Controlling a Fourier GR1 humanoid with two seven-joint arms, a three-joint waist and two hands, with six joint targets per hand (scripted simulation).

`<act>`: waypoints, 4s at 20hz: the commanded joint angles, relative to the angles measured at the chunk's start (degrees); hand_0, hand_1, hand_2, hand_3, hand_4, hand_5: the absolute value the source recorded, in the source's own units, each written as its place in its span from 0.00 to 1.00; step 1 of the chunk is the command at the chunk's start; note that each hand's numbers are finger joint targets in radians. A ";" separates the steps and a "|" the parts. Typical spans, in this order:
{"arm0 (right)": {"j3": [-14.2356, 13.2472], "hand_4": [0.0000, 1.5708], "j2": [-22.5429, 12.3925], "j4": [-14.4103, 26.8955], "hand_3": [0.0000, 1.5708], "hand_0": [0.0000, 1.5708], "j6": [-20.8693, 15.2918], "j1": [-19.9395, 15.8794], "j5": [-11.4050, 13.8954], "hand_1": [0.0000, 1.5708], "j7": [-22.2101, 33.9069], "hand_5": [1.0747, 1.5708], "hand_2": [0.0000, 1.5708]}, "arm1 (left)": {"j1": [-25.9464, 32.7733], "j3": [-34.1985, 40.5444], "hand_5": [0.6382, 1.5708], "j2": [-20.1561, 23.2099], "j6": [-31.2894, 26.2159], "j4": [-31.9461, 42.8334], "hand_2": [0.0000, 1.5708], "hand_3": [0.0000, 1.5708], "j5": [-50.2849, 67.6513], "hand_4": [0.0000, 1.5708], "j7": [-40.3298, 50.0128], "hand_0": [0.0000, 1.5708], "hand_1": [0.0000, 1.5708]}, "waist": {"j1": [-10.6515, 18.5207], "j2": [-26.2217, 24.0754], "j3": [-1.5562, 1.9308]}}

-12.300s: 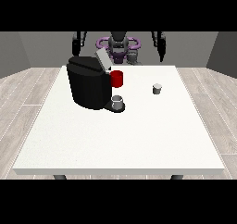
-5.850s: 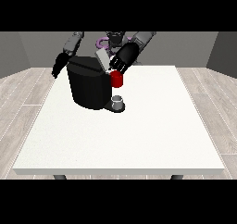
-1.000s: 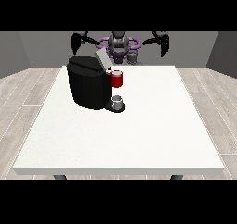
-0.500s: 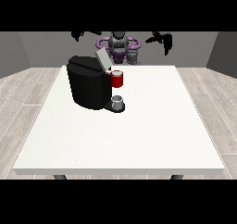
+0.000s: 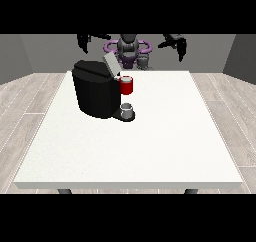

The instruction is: Insert the coffee pod into the coffee machine and close the lid

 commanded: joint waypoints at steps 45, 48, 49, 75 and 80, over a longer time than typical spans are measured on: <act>9.24 0.00 2.78 11.70 0.00 0.00 -3.57 -26.82 8.56 0.00 2.42 1.00 0.00 | 6.34 -7.16 1.00 3.10 3.63 -19.17 0.00 0.00 4.16 0.25 3.40 0.00 0.00 | 6.00 14.43 -0.04; 8.30 0.05 -0.14 10.95 0.00 0.00 -2.54 -27.94 9.03 0.00 1.96 1.00 0.00 | 4.84 -6.74 1.00 3.80 1.75 -20.12 0.00 0.00 6.02 0.26 4.17 0.00 0.00 | 8.21 15.91 0.00; 8.49 0.13 0.06 9.62 0.00 0.00 -4.28 -30.11 10.04 0.00 2.20 1.00 0.00 | 3.89 -5.87 1.00 5.41 1.03 -18.68 0.00 0.00 5.87 0.28 1.29 0.00 0.00 | 9.12 18.50 -0.06; 2.31 0.00 -8.51 -0.83 0.00 0.00 -2.15 -36.53 13.85 0.00 16.16 1.00 0.00 | -8.89 -11.58 1.00 2.29 -1.68 -18.27 0.00 0.00 5.70 0.19 3.07 0.00 0.00 | 24.51 29.28 0.18; -1.24 0.03 -10.42 -4.93 0.00 0.00 0.30 -35.17 11.74 0.00 19.38 1.00 0.00 | -11.16 -12.49 1.00 2.53 -4.17 -18.58 0.00 0.00 6.80 0.22 2.95 0.00 0.00 | 26.71 29.95 0.21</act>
